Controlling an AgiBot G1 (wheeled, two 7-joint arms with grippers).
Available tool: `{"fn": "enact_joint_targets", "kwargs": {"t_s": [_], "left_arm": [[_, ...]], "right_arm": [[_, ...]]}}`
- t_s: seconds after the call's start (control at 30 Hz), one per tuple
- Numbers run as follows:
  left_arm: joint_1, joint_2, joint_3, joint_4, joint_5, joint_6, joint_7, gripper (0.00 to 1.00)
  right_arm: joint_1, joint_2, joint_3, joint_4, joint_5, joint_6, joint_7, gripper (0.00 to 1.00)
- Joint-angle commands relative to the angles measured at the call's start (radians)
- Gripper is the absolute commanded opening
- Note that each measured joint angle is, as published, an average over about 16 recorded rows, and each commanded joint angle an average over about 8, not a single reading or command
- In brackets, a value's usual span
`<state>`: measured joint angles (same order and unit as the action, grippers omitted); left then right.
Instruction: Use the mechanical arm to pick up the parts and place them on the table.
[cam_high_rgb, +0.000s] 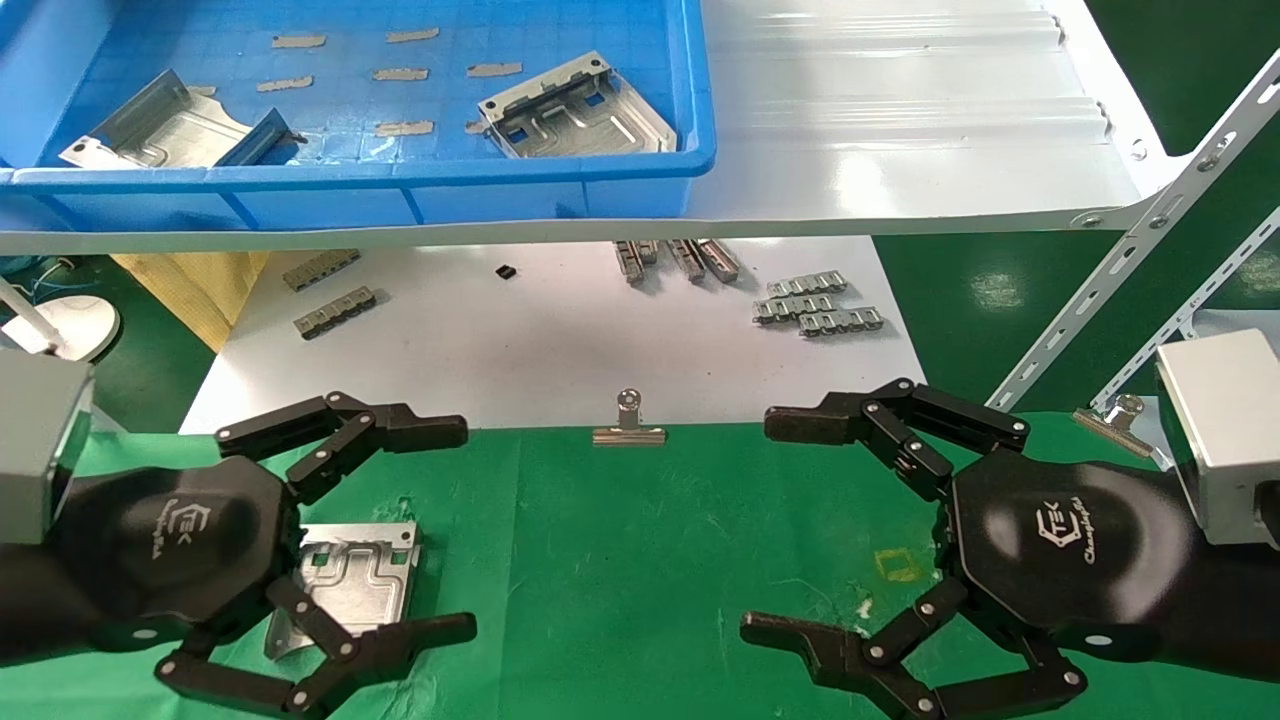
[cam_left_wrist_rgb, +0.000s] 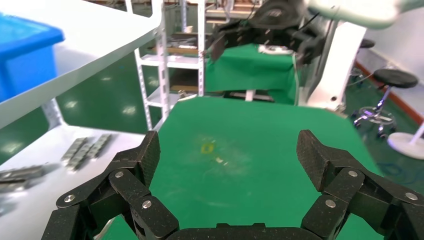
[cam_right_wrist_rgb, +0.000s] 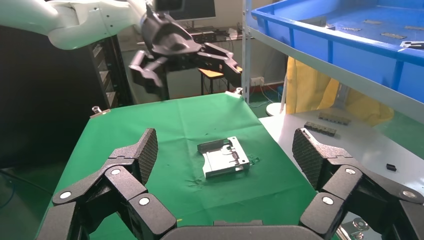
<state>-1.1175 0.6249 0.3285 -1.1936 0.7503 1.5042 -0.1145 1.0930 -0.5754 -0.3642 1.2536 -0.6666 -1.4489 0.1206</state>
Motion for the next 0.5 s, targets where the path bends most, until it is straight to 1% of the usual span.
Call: {"fn": "enact_joint_targets", "kwargs": {"t_s": [0.03,0.23,0.5], "left_arm": [[0.019,-0.006,-0.022,-0.040,-0.009,-0.004,-0.032,1.00],[0.053,-0.017,-0.060,-0.111,-0.025,-0.009,-0.083,1.00],[0.057,-0.019,-0.064,-0.117,-0.028,-0.011,-0.085,1.00]], "right_arm": [[0.000,0.000,0.000,0.000,0.000,0.000,0.000,1.00],[0.000,0.000,0.000,0.000,0.000,0.000,0.000,1.00],[0.000,0.000,0.000,0.000,0.000,0.000,0.000,1.00]]}}
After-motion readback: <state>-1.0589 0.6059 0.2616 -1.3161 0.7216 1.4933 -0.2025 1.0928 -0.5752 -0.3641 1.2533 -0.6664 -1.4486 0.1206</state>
